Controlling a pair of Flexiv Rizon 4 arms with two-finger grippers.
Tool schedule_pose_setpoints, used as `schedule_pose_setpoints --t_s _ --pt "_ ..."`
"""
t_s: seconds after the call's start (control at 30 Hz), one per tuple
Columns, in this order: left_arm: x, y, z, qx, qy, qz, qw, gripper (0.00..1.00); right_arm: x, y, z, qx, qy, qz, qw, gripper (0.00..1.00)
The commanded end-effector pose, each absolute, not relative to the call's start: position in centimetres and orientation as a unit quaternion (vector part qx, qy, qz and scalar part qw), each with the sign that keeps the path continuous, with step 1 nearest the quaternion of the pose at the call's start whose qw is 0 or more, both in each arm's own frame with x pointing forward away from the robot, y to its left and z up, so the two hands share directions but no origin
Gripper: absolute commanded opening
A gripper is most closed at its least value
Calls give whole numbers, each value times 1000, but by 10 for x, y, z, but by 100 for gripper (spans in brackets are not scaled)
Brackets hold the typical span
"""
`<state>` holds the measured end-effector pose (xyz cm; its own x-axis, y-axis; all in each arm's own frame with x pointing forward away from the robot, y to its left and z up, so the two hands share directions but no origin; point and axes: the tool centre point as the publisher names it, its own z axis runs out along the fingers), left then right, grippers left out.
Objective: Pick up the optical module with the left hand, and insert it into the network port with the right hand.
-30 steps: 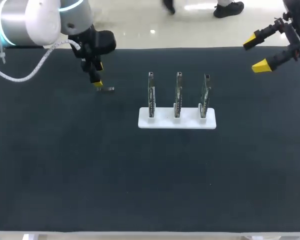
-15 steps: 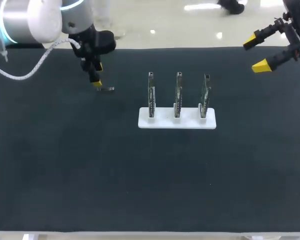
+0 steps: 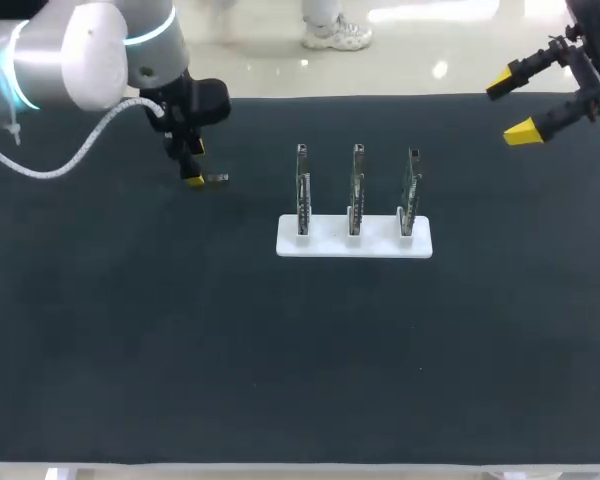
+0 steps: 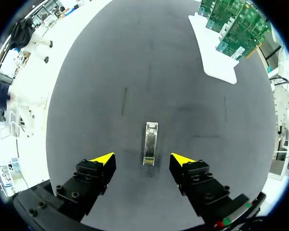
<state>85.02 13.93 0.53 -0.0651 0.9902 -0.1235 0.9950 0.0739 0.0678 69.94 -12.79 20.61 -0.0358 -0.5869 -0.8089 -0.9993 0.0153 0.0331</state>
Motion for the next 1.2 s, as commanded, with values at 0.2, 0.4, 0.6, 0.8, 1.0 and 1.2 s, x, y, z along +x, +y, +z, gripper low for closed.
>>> schedule_pose_setpoints --t_s 0.2,0.4,0.6,0.8,1.0,1.2 --pt "854 138 2 683 729 -26 49 100 700 -128 206 -620 640 329 313 100" --pt "853 138 -1 683 728 -28 46 100 700 -128 206 -620 640 329 313 100" --pt "854 140 -5 686 726 -33 42 100 700 -128 206 -620 640 329 313 100" --pt "854 141 -7 687 725 -35 41 100 700 -128 206 -620 640 329 313 100" --pt "855 140 -10 687 725 -39 39 100 700 -128 206 -620 640 329 313 100" --pt "854 141 -13 688 724 -41 40 97 700 -128 206 -620 640 329 313 100"
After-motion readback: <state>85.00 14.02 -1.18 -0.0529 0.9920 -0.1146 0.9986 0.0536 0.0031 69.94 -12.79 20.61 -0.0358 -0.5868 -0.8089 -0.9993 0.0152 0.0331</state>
